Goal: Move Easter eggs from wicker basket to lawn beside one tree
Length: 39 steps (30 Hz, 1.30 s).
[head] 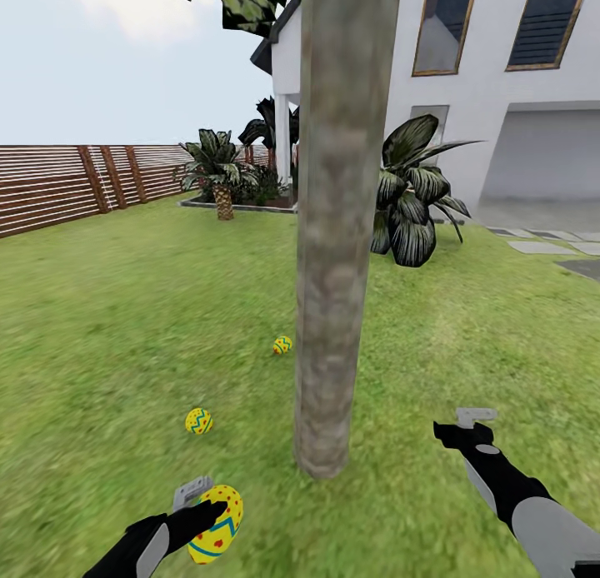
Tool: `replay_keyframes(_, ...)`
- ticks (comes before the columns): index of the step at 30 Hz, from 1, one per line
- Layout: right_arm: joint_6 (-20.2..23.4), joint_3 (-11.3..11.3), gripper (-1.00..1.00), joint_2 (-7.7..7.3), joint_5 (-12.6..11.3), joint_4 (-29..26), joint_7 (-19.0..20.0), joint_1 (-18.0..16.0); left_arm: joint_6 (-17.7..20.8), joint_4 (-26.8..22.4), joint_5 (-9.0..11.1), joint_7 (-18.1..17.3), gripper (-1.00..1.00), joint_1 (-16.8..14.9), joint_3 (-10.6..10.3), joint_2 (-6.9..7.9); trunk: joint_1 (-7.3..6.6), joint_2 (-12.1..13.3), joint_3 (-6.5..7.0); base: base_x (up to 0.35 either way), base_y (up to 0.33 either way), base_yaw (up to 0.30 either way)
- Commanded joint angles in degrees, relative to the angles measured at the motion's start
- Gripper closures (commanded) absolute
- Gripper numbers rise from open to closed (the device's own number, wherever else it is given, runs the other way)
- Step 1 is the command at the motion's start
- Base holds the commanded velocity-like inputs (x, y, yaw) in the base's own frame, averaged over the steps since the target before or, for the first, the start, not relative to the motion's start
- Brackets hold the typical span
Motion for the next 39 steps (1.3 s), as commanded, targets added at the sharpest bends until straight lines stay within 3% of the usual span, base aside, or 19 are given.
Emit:
replay_keyframes(1, 0.0, 0.2, -1.0, -0.07, -0.3, 0.1, -0.2, 0.0, 0.5, -0.1, 0.4, -0.3, 1.0, 0.0, 0.4, -0.03, 0.23, -0.5, -0.25, 0.0, 0.0, 0.0)
replay_keyframes(39, 0.0, 0.3, -1.0, 0.21, -0.3, 0.7, -0.2, 0.0, 0.5, 2.6, 0.2, -0.3, 1.0, 0.0, 0.3, -1.61, 8.58, -15.7, -7.08, 0.0, 0.0, 0.0)
